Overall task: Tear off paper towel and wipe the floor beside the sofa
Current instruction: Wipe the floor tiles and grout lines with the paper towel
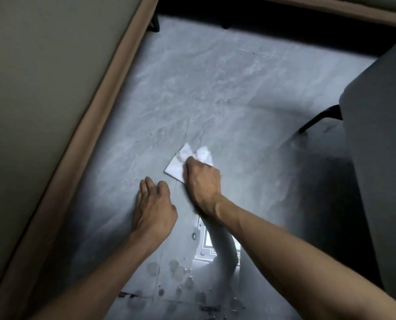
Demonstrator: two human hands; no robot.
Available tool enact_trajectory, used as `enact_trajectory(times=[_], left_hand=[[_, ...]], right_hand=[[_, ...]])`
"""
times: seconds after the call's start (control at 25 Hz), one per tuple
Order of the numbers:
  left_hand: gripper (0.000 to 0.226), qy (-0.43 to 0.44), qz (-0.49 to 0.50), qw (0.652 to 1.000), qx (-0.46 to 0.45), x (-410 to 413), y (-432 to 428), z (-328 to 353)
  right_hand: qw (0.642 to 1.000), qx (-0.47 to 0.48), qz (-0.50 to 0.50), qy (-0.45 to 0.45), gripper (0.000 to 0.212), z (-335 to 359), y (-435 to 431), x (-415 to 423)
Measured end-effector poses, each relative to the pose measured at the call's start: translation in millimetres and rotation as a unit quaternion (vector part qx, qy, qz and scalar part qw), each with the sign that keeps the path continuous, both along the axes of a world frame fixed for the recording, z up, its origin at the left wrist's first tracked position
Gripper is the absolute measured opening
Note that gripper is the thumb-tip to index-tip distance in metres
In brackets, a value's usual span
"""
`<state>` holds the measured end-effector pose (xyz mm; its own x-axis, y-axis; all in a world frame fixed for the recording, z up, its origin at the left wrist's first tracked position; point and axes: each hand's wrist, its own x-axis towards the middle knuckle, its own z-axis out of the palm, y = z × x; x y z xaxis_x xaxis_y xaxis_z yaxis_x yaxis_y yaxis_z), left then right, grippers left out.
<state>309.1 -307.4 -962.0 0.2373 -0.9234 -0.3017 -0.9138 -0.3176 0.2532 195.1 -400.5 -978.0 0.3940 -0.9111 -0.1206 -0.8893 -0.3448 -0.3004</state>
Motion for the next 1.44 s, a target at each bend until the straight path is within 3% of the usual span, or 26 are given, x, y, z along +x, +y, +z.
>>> enact_trajectory(times=[0.08,0.12,0.16,0.2,0.24,0.28,0.32,0.36,0.44,0.52,0.56,0.6,0.64,0.72,0.76,0.8,0.84,0.92,0.96,1.04,1.08,1.2,1.36,1.44], left_hand=[[0.035,-0.007,-0.009,1.0,-0.025,2,0,1],[0.035,-0.018,-0.015,0.999,-0.025,5,3,3],[0.036,-0.026,-0.016,0.999,-0.02,9,7,3],[0.037,-0.034,-0.014,0.999,-0.012,12,13,4],[0.037,-0.038,-0.013,0.999,-0.003,15,18,5],[0.037,-0.041,-0.017,0.999,0.007,15,21,5],[0.038,-0.042,-0.023,0.999,0.018,14,21,5],[0.038,-0.042,-0.023,0.998,0.03,13,19,4],[0.039,-0.039,-0.012,0.998,0.055,8,13,4],[0.037,-0.033,0.005,0.997,0.073,2,5,6],[0.035,-0.027,0.015,0.996,0.079,1,3,7],[0.034,-0.02,0.023,0.996,0.079,1,3,7],[0.033,-0.015,0.026,0.996,0.081,4,4,7],[0.033,-0.003,0.019,0.996,0.091,8,6,5],[0.032,0.009,0.015,0.996,0.092,10,7,5],[0.032,0.027,0.013,0.995,0.098,12,7,7],[0.032,0.045,0.016,0.993,0.104,13,6,10],[0.027,0.087,0.029,0.991,0.094,16,6,20],[0.023,0.1,0.038,0.99,0.086,20,9,27],[0.018,0.112,0.041,0.99,0.072,28,22,36],[0.017,0.111,0.032,0.991,0.07,30,30,38],[0.019,0.059,-0.015,0.993,0.1,16,60,35],[0.044,-0.02,-0.006,0.992,0.121,2,58,15],[0.037,0.003,0.017,0.998,0.054,6,61,19]], right_hand=[[0.985,-0.005,0.17,0.012,0.017,3,-1,-34],[0.982,-0.018,0.177,0.057,0.014,3,-13,-66],[0.986,-0.022,0.119,0.111,0.006,3,-25,-103],[0.988,-0.03,-0.017,0.148,0.005,9,-37,-139],[0.968,-0.037,-0.193,0.156,0.014,14,-48,-168],[0.92,-0.042,-0.366,0.133,0.021,17,-53,-184],[0.871,-0.044,-0.477,0.108,0.024,16,-56,-182],[0.87,-0.063,-0.476,0.113,0.025,13,-54,-161],[0.936,-0.106,-0.331,0.062,0.018,3,-43,-100],[0.996,-0.068,-0.046,0.035,0.015,-7,-14,-64],[0.993,-0.066,0.077,0.066,0.02,-9,-8,-69],[0.986,-0.053,0.127,0.096,0.022,-5,-17,-84],[0.981,-0.062,0.112,0.148,0.021,-5,-34,-110],[0.955,-0.051,-0.107,0.27,0.022,7,-56,-173],[0.919,-0.051,-0.227,0.317,0.027,13,-51,-190],[0.894,-0.044,-0.303,0.328,0.03,17,-37,-189],[0.893,-0.037,-0.348,0.282,0.029,20,-17,-167],[0.939,-0.015,-0.332,0.095,0.024,9,23,-97],[0.965,-0.03,-0.258,0.037,0.022,5,40,-73],[0.993,0.0,-0.115,0.025,0.022,6,52,-72],[0.993,-0.005,-0.105,0.054,0.021,6,46,-89],[0.953,-0.044,-0.268,0.13,0.02,14,53,-153],[0.876,-0.096,-0.467,0.068,0.025,-7,53,-104],[0.912,-0.063,-0.404,0.034,0.026,-11,52,-41]])
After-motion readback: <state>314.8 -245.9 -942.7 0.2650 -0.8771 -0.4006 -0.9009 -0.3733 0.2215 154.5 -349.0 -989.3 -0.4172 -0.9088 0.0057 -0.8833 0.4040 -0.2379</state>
